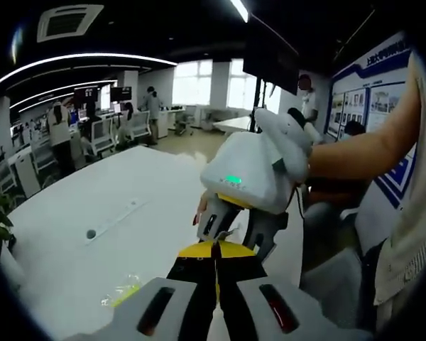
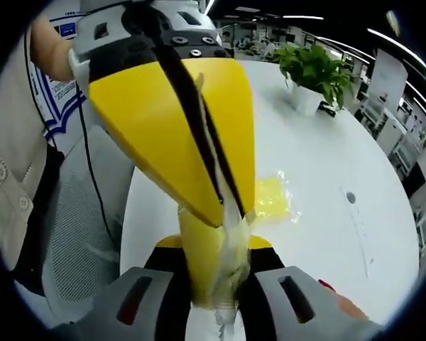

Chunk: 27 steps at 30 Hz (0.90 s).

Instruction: Compare the silicone blocks by pressing each to a similar depth, holding the contact briefly, and releasing to observe deformation and rebound differences across the visible hardness samples.

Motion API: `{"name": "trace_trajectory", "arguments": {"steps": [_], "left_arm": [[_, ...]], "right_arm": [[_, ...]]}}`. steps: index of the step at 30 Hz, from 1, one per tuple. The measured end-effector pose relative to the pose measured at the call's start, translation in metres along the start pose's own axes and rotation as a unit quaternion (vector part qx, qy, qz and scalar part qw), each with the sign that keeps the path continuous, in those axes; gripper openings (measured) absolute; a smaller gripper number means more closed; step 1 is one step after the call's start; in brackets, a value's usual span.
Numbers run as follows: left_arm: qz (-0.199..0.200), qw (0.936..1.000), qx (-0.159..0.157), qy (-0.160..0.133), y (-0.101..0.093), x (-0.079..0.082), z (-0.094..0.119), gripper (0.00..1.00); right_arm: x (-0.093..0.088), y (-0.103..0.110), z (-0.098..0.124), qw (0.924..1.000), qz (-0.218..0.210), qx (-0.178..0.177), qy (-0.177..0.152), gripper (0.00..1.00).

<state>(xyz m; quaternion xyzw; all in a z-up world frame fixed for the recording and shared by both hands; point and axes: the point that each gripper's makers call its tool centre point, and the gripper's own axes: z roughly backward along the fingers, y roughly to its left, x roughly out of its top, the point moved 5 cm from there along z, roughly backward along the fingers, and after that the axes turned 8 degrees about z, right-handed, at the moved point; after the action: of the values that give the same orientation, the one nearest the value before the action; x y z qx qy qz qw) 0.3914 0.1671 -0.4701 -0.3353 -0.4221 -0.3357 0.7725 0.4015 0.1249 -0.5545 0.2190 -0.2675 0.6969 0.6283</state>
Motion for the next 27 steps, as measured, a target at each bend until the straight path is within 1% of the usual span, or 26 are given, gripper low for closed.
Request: {"name": "trace_trajectory", "arguments": {"steps": [4, 7, 11, 13, 16, 17, 19, 22, 24, 27], "left_arm": [[0.003, 1.0, 0.003, -0.003, 0.002, 0.001, 0.001, 0.0], [0.004, 1.0, 0.006, -0.005, 0.005, 0.003, 0.001, 0.0], [0.009, 0.9998, 0.011, -0.01, 0.009, 0.004, 0.003, 0.0], [0.012, 0.9998, 0.013, -0.011, 0.011, 0.004, 0.004, 0.0], [0.014, 0.9997, 0.018, -0.014, 0.012, 0.003, 0.004, 0.0], [0.02, 0.9996, 0.014, -0.012, 0.013, 0.003, 0.004, 0.0], [0.028, 0.9992, 0.022, -0.015, 0.016, 0.003, 0.005, 0.0], [0.033, 0.999, 0.024, -0.021, 0.016, 0.004, 0.006, 0.0], [0.038, 0.9987, 0.023, -0.023, 0.017, 0.004, 0.006, 0.0], [0.044, 0.9984, 0.026, -0.025, 0.019, 0.003, 0.005, 0.0]], "right_arm": [[0.001, -0.004, -0.001, 0.9998, 0.014, -0.011, -0.004, 0.2], [0.004, -0.006, -0.001, 0.9998, 0.009, -0.01, -0.012, 0.22], [0.006, -0.008, 0.001, 0.9992, 0.027, -0.025, -0.015, 0.25], [0.008, -0.008, 0.002, 0.9989, 0.029, -0.031, -0.018, 0.28], [0.012, -0.008, 0.006, 0.998, 0.034, -0.044, -0.028, 0.36], [0.013, -0.007, 0.007, 0.9978, 0.035, -0.045, -0.032, 0.37], [0.015, -0.007, 0.009, 0.9974, 0.033, -0.052, -0.037, 0.41], [0.019, -0.005, 0.011, 0.9968, 0.024, -0.055, -0.053, 0.47], [0.022, -0.004, 0.014, 0.9959, 0.021, -0.059, -0.066, 0.49], [0.023, -0.006, 0.019, 0.9947, 0.018, -0.075, -0.067, 0.49]]}}
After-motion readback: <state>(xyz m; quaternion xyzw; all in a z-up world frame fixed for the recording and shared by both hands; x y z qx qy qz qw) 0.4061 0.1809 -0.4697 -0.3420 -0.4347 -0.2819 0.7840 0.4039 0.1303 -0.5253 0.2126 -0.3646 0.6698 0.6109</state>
